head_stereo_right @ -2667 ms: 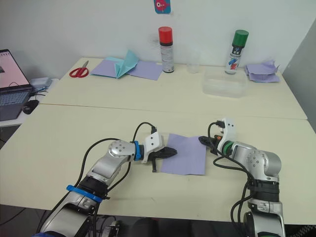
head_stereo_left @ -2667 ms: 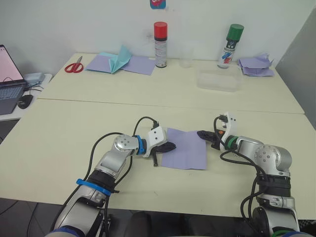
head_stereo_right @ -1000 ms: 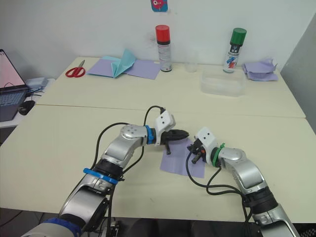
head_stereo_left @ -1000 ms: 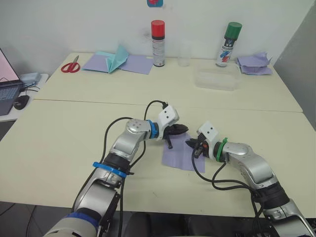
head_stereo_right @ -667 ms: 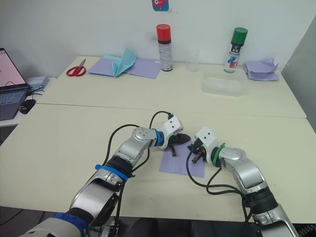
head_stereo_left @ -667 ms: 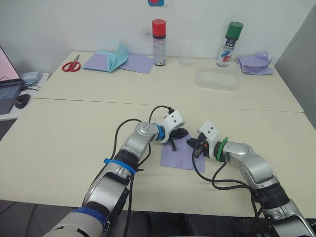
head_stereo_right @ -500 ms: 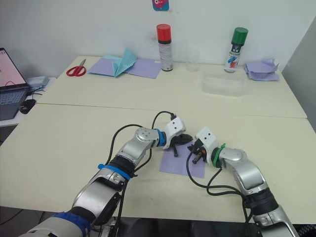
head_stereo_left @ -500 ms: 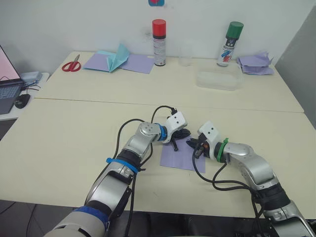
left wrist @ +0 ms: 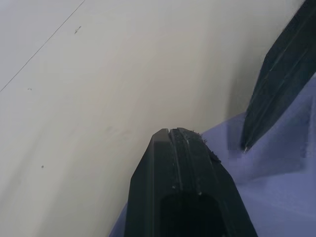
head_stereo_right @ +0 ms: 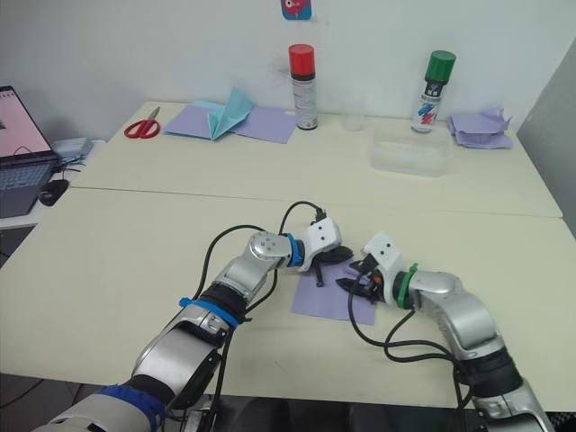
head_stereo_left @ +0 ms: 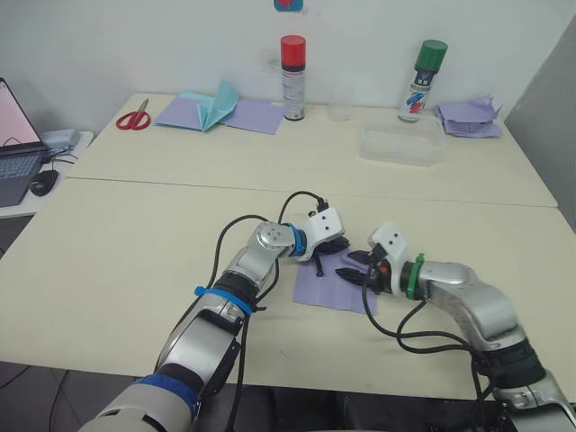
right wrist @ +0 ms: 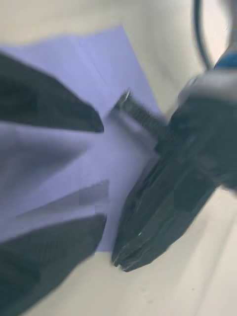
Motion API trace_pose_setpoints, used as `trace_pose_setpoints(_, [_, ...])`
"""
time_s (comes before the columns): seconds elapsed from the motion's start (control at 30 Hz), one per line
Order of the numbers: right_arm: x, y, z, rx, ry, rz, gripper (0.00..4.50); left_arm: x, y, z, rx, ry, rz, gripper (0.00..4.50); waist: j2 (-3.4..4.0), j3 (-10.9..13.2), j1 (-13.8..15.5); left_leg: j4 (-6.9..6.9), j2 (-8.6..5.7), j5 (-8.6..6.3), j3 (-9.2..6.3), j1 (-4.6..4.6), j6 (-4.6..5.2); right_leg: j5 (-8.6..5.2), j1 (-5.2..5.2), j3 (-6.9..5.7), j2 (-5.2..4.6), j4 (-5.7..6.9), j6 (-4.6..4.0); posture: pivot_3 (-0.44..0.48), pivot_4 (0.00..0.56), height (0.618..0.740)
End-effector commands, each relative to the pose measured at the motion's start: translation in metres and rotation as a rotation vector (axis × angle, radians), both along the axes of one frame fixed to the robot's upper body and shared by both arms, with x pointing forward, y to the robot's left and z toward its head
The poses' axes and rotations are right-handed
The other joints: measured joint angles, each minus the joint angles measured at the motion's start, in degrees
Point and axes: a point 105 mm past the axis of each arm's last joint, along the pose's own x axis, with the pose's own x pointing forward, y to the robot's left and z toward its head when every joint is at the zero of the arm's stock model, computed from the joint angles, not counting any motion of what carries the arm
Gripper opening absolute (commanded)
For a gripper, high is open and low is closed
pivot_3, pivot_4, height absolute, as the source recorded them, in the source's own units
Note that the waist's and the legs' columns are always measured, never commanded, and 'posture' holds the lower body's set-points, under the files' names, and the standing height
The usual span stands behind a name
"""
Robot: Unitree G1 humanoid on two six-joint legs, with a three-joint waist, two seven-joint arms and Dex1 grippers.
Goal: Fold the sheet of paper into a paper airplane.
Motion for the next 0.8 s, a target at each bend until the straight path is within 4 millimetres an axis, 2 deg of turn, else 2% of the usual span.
trace_pose_setpoints(0.03, [-0.006, -0.006, 0.029, 0.08, -0.031, 0.039, 3.07, -0.008, 0.006, -0.027, 0.08, 0.062, -0.004, 0.0, -0.01, 0.0, 0.0, 0.0, -0.01, 0.0, 0.0, 0.0, 0.0, 0.0, 0.01, 0.0, 0.0, 0.0, 0.0, 0.0, 0.15, 0.74])
trace_pose_setpoints(0.13, [0.016, -0.012, 0.034, 0.152, -0.042, -0.106, 2.35, -0.008, 0.005, -0.027, 0.08, 0.063, -0.005, 0.0, 0.0, 0.0, -0.1, 0.01, 0.02, 0.0, 0.0, 0.04, 0.01, 0.0, 0.05, 0.01, 0.03, 0.0, 0.0, 0.0, 0.15, 0.74])
trace_pose_setpoints(0.2, [0.031, -0.016, 0.023, 0.115, -0.048, -0.205, 1.71, -0.008, 0.005, -0.028, 0.081, 0.064, -0.006, 0.0, -0.01, 0.0, -0.1, 0.01, 0.02, 0.0, 0.0, 0.05, 0.01, 0.0, 0.06, 0.01, 0.05, 0.02, 0.0, 0.0, 0.15, 0.74])
trace_pose_setpoints(0.33, [0.034, -0.011, 0.002, 0.066, -0.027, -0.229, 0.28, -0.007, 0.005, -0.028, 0.081, 0.064, -0.004, 0.0, 0.0, 0.0, 0.0, 0.02, 0.0, 0.0, 0.03, 0.03, 0.0, 0.0, 0.05, 0.04, 0.06, 0.03, 0.0, 0.0, 0.15, 0.74])
trace_pose_setpoints(0.37, [0.033, -0.009, -0.003, 0.057, -0.018, -0.226, 0.04, -0.007, 0.005, -0.027, 0.081, 0.063, -0.005, 0.0, 0.0, 0.0, 0.0, 0.01, -0.01, 0.0, 0.04, 0.02, 0.0, 0.0, 0.05, 0.06, 0.06, 0.03, 0.0, 0.0, 0.15, 0.74])
trace_pose_setpoints(0.57, [0.024, -0.006, -0.028, -0.019, 0.029, -0.221, 0.04, -0.008, 0.003, -0.028, 0.083, 0.064, -0.011, 0.0, 0.02, 0.0, 0.0, 0.01, 0.01, 0.0, 0.04, 0.0, 0.0, 0.0, 0.05, 0.03, 0.05, 0.03, 0.0, 0.0, 0.15, 0.74])
trace_pose_setpoints(0.8, [0.013, -0.036, -0.044, -0.107, 0.041, -0.288, 0.04, -0.012, 0.001, -0.032, 0.085, 0.07, -0.021, 0.0, 0.0, -0.1, 0.1, 0.03, -0.04, 0.0, -0.03, 0.05, 0.0, -0.01, 0.21, -0.01, 0.05, 0.01, 0.02, 0.0, 0.15, 0.74])
